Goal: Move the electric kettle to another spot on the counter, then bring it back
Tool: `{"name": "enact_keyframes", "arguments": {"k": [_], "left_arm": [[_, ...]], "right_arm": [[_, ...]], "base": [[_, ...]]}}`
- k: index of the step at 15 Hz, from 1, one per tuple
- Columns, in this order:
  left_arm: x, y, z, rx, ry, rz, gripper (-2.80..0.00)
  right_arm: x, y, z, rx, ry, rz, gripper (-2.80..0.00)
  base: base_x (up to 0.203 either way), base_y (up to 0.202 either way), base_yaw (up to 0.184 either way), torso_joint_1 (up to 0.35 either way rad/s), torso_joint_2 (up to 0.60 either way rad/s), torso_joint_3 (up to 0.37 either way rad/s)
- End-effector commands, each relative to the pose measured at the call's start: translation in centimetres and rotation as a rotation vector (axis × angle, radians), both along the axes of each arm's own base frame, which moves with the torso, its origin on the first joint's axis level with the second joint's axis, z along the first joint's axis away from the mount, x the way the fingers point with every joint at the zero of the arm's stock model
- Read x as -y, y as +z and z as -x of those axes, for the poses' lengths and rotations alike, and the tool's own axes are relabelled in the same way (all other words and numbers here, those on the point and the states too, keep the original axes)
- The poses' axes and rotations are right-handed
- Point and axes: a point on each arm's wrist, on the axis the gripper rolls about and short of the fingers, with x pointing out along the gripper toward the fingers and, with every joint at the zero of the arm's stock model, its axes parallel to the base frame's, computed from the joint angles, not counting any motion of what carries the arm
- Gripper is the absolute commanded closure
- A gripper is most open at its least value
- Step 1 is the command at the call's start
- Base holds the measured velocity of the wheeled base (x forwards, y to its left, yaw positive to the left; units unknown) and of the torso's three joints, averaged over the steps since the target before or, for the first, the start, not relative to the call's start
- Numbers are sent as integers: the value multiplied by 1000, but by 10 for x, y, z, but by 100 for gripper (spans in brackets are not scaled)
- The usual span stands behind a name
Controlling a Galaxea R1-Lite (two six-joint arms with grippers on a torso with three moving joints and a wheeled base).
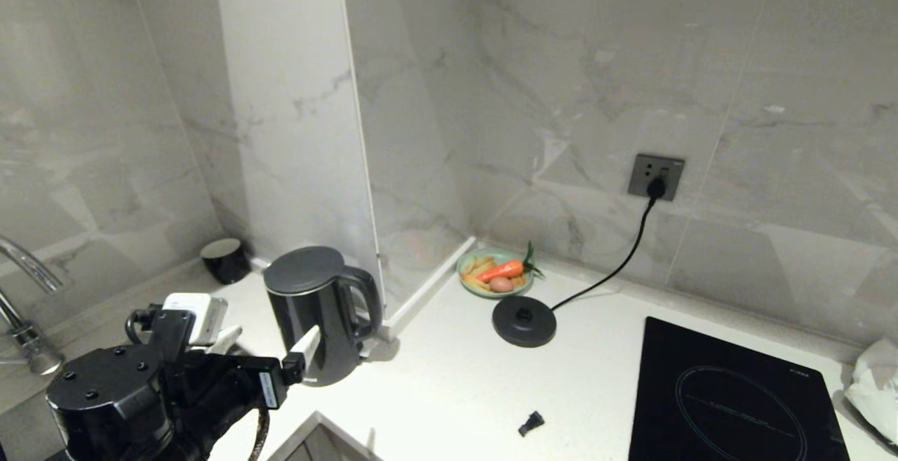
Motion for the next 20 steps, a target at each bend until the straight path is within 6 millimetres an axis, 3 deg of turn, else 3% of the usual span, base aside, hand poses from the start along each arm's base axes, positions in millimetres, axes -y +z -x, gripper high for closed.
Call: {"name": "enact_keyframes", "arguments": {"k": [1,7,12,13,20], "left_arm": [[0,4,1,24,0,-2,-280],[-1,6,-1,34,6,1,-280],[-13,28,4,146,39,-56,-280],[-12,29,6,154,31,-54,0],[-14,25,10,133,32,-60,0]], "right_arm": [[0,0,0,0,0,0,0],[0,0,0,0,0,0,0],[0,0,0,0,0,0,0],[0,0,0,0,0,0,0],[0,0,0,0,0,0,0]], "base": [[0,0,0,0,0,0],[0,0,0,0,0,0],[0,0,0,0,0,0],[0,0,0,0,0,0],[0,0,0,0,0,0]]}}
